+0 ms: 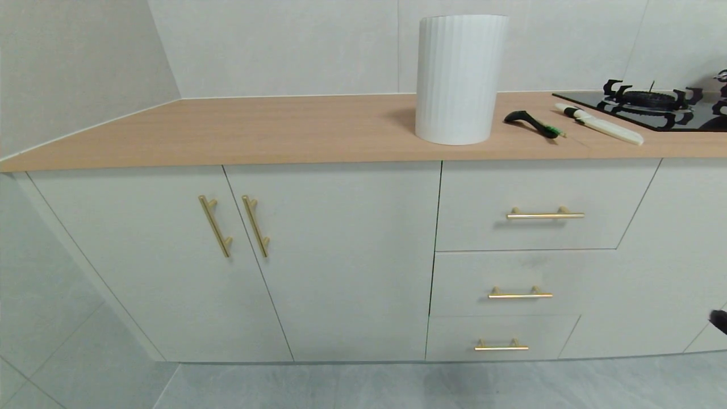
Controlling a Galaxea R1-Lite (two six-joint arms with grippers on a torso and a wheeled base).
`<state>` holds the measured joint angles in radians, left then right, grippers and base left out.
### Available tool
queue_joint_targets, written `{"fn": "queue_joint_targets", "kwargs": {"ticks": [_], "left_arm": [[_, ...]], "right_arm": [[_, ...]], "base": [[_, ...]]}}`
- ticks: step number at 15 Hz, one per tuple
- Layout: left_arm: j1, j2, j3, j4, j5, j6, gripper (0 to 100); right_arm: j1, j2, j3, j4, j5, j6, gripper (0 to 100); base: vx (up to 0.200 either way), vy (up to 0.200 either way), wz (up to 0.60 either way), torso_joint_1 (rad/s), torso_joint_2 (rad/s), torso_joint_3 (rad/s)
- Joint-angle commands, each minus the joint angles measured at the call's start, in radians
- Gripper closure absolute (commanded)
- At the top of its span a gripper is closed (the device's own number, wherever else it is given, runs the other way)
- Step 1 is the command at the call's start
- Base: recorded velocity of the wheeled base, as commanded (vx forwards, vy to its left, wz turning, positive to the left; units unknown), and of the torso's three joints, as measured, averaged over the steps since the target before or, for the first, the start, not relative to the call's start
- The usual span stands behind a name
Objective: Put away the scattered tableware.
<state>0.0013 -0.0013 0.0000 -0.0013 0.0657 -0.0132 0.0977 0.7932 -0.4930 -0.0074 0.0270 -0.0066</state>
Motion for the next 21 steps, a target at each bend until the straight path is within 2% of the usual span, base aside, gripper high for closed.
{"fn": "queue_joint_targets", "kwargs": {"ticks": [1, 4, 7, 9, 14, 17, 21], "left_arm": [[0.0, 0.001, 0.0, 0.0, 0.0, -0.001, 0], [0.0, 0.001, 0.0, 0.0, 0.0, -0.001, 0], [0.0, 0.001, 0.0, 0.0, 0.0, -0.002, 0], [0.0, 0.001, 0.0, 0.0, 0.0, -0.001, 0], [0.0, 0.001, 0.0, 0.0, 0.0, -0.001, 0], [0.0, 0.001, 0.0, 0.0, 0.0, -0.001, 0], [0.0, 0.001, 0.0, 0.0, 0.0, -0.001, 0]], "right_arm": [[0.096, 0.477, -0.177, -0.092, -0.041, -0.003, 0], [0.093, 0.762, -0.328, -0.105, -0.045, -0.001, 0], [0.086, 0.922, -0.322, -0.114, -0.01, 0.005, 0], [0.085, 0.998, -0.311, -0.206, -0.073, 0.007, 0], [0.022, 1.213, -0.305, -0.411, -0.076, 0.007, 0], [-0.001, 1.328, -0.3, -0.602, -0.082, 0.01, 0], [-0.007, 1.394, -0.308, -0.686, -0.101, 0.036, 0]], "base": [[0.0, 0.0, 0.0, 0.0, 0.0, 0.0], [0.0, 0.0, 0.0, 0.0, 0.0, 0.0], [0.0, 0.0, 0.0, 0.0, 0.0, 0.0], [0.0, 0.0, 0.0, 0.0, 0.0, 0.0], [0.0, 0.0, 0.0, 0.0, 0.0, 0.0], [0.0, 0.0, 0.0, 0.0, 0.0, 0.0], [0.0, 0.0, 0.0, 0.0, 0.0, 0.0]]}}
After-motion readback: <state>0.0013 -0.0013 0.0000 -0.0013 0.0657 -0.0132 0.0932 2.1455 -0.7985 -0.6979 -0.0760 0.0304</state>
